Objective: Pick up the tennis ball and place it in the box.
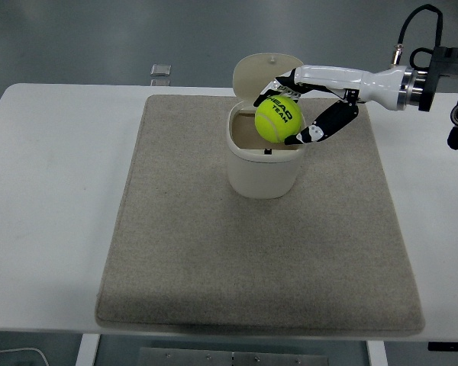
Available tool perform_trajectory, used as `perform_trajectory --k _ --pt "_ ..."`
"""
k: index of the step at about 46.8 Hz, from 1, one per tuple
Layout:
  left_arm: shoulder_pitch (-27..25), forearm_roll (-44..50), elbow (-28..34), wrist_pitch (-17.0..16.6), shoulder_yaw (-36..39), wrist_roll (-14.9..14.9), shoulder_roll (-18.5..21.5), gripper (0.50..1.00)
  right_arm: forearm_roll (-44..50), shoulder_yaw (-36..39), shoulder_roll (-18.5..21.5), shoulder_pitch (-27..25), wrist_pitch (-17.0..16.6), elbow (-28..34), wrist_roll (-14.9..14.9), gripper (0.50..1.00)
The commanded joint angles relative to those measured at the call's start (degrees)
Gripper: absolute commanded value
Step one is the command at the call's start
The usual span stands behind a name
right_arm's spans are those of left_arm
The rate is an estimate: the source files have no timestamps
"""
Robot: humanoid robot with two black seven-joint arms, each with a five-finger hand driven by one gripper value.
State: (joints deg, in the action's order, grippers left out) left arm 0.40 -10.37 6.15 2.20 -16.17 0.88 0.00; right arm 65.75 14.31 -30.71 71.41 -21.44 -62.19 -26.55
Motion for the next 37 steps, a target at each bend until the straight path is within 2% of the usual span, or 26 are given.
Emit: perform_trajectory --k 1,6,16,28,37 --pt "0.0 0.0 0.0 0.0 0.0 0.0 0.0 0.992 0.0 -0.1 0.0 -0.3 0.1 0.4 -0.1 0.629" --pt "0.0 0.0 0.0 0.0 0.0 0.0 0.0 0.992 0.0 -0.1 0.0 -0.3 0.2 0.4 0.0 0.711" --pt "0.0 0.0 0.0 0.0 0.0 0.0 0.0 0.992 0.2 -0.2 0.7 -1.0 0.2 0.4 0.0 0.787" --pt "0.0 0.0 0.0 0.0 0.0 0.0 0.0 0.992 0.2 -0.2 0.7 -1.6 0.2 0.4 -0.1 0.821" --pt "0.0 0.0 0.0 0.0 0.0 0.0 0.0 0.992 0.2 -0.2 0.7 -1.6 0.2 0.4 -0.1 0.823"
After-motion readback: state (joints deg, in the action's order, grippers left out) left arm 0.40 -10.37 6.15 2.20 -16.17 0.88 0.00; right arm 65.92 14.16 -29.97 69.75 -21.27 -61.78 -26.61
